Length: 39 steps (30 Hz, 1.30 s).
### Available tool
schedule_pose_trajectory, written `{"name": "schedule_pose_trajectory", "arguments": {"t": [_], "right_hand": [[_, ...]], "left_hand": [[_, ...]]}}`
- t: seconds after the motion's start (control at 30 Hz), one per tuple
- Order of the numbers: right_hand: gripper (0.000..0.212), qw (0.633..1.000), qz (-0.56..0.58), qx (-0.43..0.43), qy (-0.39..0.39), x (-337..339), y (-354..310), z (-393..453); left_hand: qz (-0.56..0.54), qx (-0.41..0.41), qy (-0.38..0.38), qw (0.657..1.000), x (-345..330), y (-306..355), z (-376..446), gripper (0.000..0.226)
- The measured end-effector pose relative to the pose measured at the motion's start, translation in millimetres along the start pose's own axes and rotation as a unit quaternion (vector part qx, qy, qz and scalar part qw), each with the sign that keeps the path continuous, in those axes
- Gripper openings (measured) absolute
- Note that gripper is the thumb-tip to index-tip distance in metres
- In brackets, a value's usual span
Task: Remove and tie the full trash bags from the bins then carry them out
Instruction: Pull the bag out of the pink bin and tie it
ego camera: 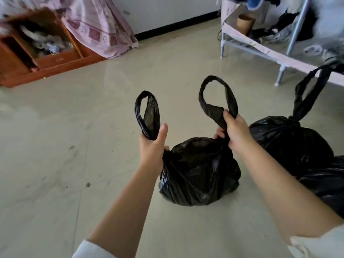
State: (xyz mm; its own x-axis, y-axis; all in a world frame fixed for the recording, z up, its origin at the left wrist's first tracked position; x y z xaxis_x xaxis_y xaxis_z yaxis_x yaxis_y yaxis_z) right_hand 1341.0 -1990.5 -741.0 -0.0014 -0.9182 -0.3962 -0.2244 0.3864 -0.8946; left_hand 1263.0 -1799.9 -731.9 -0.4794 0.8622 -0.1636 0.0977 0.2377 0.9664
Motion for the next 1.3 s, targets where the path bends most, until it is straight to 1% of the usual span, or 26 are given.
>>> {"name": "schedule_pose_trajectory", "arguments": {"t": [0.07,0.13,0.17,0.2,0.27,0.3,0.37,0.4,0.43,0.53,0.6,0.63,0.67,0.77,0.83,0.9,0.97,1.03,1.07,1.1,1.13,1.17,1.2,1.23,1.27,1.3], "right_hand": [[0.019,0.993,-0.104,-0.011,-0.052,-13.0,11.1,-7.2],[0.016,0.976,-0.189,-0.017,-0.103,-17.7,22.8,-12.9],[0.019,0.971,-0.213,-0.013,-0.108,-17.2,27.5,-14.5],[0.022,0.972,-0.219,-0.005,-0.088,-15.0,30.9,-15.1],[0.026,0.987,-0.158,0.003,-0.036,-7.2,32.6,-16.7],[0.029,0.995,-0.099,0.002,-0.032,-4.6,30.2,-18.6],[0.035,0.998,0.022,-0.006,-0.051,1.4,23.0,-23.2],[0.038,0.997,0.054,-0.01,-0.054,5.0,19.6,-26.3],[0.04,0.997,0.054,-0.014,-0.053,8.3,17.1,-30.1],[0.041,0.995,-0.056,-0.063,-0.045,16.9,19.7,-36.2],[0.032,0.987,-0.085,-0.121,-0.06,19.0,23.8,-39.0],[0.026,0.984,-0.091,-0.133,-0.071,18.4,23.8,-40.5],[0.023,0.983,-0.101,-0.132,-0.077,17.4,24.1,-40.8],[0.03,0.982,-0.138,-0.11,-0.06,14.7,24.2,-38.9],[0.031,0.982,-0.166,-0.082,-0.048,11.9,24.3,-35.9],[0.033,0.986,-0.138,-0.047,-0.077,4.3,23.8,-34.2],[0.035,0.993,-0.041,-0.029,-0.103,-1.7,23.6,-35.0],[0.036,0.993,0.038,-0.031,-0.108,-6.2,27.0,-36.6],[0.036,0.992,0.048,-0.04,-0.112,-9.1,32.3,-37.5],[0.035,0.991,0.033,-0.056,-0.116,-12.5,39.7,-38.6],[0.034,0.99,-0.009,-0.072,-0.121,-15.6,47.2,-40.0],[0.032,0.985,-0.076,-0.084,-0.132,-17.9,53.8,-41.8],[0.029,0.971,-0.161,-0.093,-0.151,-20.4,60.3,-43.3],[0.025,0.948,-0.245,-0.1,-0.178,-22.8,65.4,-45.9],[0.021,0.922,-0.312,-0.106,-0.204,-23.9,69.6,-48.0],[0.022,0.901,-0.354,-0.116,-0.22,-23.7,72.2,-49.9]], "left_hand": [[-0.06,0.038,0.006,0.997,11.2,-11.7,-4.2,0.015],[-0.162,0.053,0.003,0.985,19.6,-20.4,-6.5,0.025],[-0.203,0.047,-0.009,0.978,22.9,-22.5,-6.5,0.03],[-0.234,0.042,-0.027,0.971,25.0,-23.1,-6.9,0.032],[-0.258,0.045,-0.052,0.964,30.3,-23.3,-7.9,0.037],[-0.254,0.055,-0.054,0.964,33.2,-23.4,-8.7,0.038],[-0.245,0.082,-0.061,0.964,38.5,-24.4,-7.5,0.04],[-0.239,0.092,-0.068,0.964,41.3,-23.9,-6.4,0.039],[-0.228,0.1,-0.081,0.965,43.9,-22.3,-5.0,0.036],[-0.177,0.11,-0.148,0.967,45.5,-21.5,-2.6,0.022],[-0.133,0.115,-0.173,0.969,43.5,-26.3,-3.3,0.028],[-0.122,0.111,-0.175,0.971,42.9,-29.4,-3.2,0.032],[-0.125,0.106,-0.169,0.972,43.4,-32.3,-2.8,0.034],[-0.168,0.09,-0.143,0.971,49.8,-34.7,-4.0,0.032],[-0.157,0.066,-0.142,0.975,51.6,-32.7,-7.0,0.029],[-0.158,0.045,-0.139,0.977,48.3,-30.2,-10.9,0.028],[-0.164,0.029,-0.113,0.979,44.3,-29.2,-12.2,0.028],[-0.199,0.037,-0.093,0.975,41.6,-32.7,-11.7,0.029],[-0.213,0.051,-0.092,0.971,40.2,-36.1,-11.6,0.029],[-0.211,0.069,-0.094,0.971,38.3,-39.7,-12.1,0.028],[-0.189,0.09,-0.094,0.973,36.3,-44.5,-12.2,0.027],[-0.157,0.115,-0.092,0.976,34.0,-49.8,-12.8,0.026],[-0.121,0.146,-0.089,0.978,31.8,-56.4,-13.5,0.024],[-0.09,0.181,-0.087,0.975,30.4,-62.9,-15.2,0.023],[-0.059,0.213,-0.09,0.971,29.5,-68.9,-17.3,0.025],[-0.028,0.235,-0.101,0.966,29.0,-73.7,-19.1,0.027]]}}
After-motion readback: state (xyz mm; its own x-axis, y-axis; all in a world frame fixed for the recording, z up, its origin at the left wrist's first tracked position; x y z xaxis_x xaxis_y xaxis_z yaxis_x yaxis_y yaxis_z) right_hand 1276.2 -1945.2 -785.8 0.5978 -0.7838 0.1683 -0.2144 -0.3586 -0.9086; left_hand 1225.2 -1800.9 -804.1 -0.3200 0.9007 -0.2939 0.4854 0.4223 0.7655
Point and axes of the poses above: each hand's wrist, its own z-axis towards the middle knuckle, its own x-axis out of the back of the hand, y = z × x, the point moved 4 cm from there along z, towards the middle knuckle, and after that the axes turned 3 degrees about -y, right-handed, at the moved point
